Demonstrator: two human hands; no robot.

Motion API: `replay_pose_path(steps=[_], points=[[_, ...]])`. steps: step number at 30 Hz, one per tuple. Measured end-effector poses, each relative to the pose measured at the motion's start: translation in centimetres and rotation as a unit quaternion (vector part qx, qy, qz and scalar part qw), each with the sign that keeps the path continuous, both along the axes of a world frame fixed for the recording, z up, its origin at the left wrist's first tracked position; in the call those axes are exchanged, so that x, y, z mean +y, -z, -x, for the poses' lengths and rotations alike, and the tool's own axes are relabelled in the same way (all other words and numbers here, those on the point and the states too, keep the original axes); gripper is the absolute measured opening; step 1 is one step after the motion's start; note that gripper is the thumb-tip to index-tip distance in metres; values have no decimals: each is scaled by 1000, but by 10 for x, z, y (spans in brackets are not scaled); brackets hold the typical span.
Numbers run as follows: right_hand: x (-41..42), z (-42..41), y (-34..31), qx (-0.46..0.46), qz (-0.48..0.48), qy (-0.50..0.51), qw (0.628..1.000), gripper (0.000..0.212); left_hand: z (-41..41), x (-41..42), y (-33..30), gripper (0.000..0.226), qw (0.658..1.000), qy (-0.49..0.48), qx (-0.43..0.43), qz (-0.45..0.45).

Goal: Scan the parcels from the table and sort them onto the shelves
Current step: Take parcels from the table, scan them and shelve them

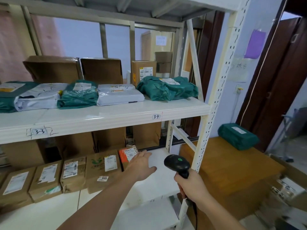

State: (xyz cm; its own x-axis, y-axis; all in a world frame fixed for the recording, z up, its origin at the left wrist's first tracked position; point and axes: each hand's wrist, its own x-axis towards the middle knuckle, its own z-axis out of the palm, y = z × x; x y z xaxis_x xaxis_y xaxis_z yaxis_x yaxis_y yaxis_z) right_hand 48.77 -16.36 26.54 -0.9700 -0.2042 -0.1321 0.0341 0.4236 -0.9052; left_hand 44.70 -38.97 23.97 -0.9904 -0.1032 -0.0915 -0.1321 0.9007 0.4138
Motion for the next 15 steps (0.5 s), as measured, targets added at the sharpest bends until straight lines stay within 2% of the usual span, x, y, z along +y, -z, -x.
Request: replay_pose_path(steps=[7,15], points=[[37,-10,1,0,13,32,999,11,17,37,7,80,999,51,-12,6],[98,-23,2,-6,5,76,997,17,36,118,13,80,994,105,-13,3]])
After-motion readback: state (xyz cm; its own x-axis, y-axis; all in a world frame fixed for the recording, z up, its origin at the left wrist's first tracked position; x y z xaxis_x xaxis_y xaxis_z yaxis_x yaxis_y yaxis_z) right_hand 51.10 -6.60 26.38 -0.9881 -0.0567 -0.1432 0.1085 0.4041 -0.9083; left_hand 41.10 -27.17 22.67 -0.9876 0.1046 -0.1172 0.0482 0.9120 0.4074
